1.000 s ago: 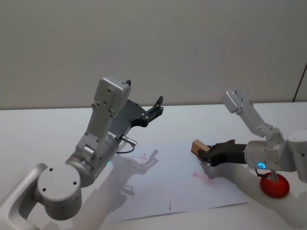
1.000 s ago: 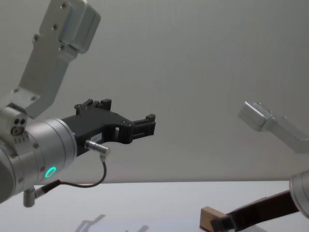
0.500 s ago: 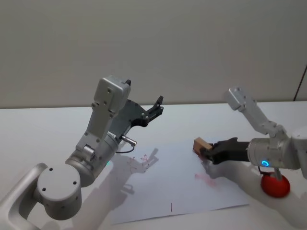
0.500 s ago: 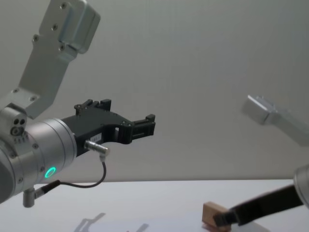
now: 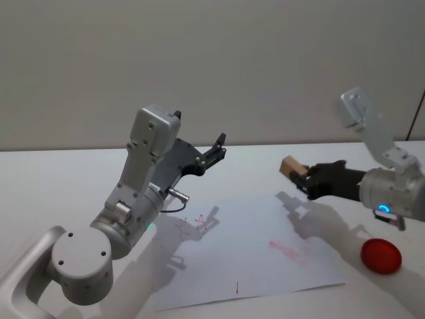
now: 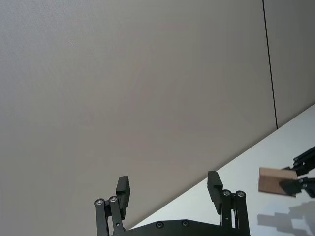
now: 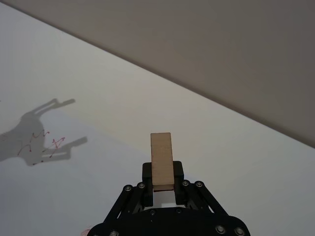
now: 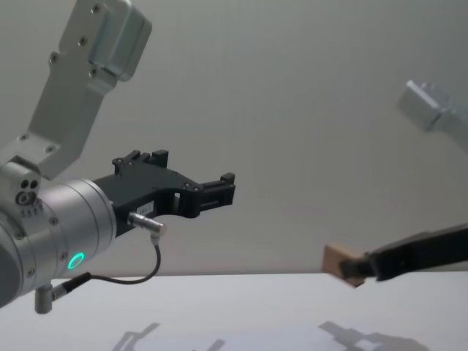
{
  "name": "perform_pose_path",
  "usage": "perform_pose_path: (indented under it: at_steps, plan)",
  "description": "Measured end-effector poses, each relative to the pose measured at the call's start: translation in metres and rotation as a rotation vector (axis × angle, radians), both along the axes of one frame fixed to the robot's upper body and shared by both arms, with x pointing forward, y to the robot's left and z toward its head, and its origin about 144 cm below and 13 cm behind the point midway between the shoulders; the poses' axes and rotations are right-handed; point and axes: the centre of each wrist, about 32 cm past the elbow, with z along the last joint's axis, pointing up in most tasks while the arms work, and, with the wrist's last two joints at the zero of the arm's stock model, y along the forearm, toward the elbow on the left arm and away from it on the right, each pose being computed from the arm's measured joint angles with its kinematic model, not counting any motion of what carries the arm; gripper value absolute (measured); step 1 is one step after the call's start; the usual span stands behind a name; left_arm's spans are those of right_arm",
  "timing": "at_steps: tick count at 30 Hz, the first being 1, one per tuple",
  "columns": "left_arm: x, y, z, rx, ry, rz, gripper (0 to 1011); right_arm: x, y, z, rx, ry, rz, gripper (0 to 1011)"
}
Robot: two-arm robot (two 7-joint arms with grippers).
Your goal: Use the one hand to pick up the stamp and affix it onto the A4 paper.
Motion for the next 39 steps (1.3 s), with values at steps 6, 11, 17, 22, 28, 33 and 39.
perform_pose_path:
  at_steps: [6,11,17,22,28,33,39]
  plan:
    - [0.0,0.0,0.0,0.0,0.0,0.0,1001,-0.016,-0.012,0.007,-0.01,-0.063,-0.06,214]
    - [0.0,0.0,0.0,0.0,0.0,0.0,1001,-0.033,-0.02,0.006,-0.019,-0.084,-0.116,216]
    - [0.0,0.0,0.0,0.0,0.0,0.0,1001,-0.061,-0.032,-0.002,-0.038,-0.075,-0.202,214]
    - [0.0,0.0,0.0,0.0,0.0,0.0,1001,-0.088,-0.04,-0.016,-0.053,-0.038,-0.275,216]
    - [0.0,0.0,0.0,0.0,0.0,0.0,1001,-0.116,-0.048,-0.033,-0.074,0.011,-0.337,216]
    - [0.0,0.0,0.0,0.0,0.0,0.0,1001,-0.131,-0.052,-0.041,-0.091,0.038,-0.366,216]
    - [0.0,0.0,0.0,0.0,0.0,0.0,1001,-0.144,-0.055,-0.047,-0.11,0.049,-0.387,216]
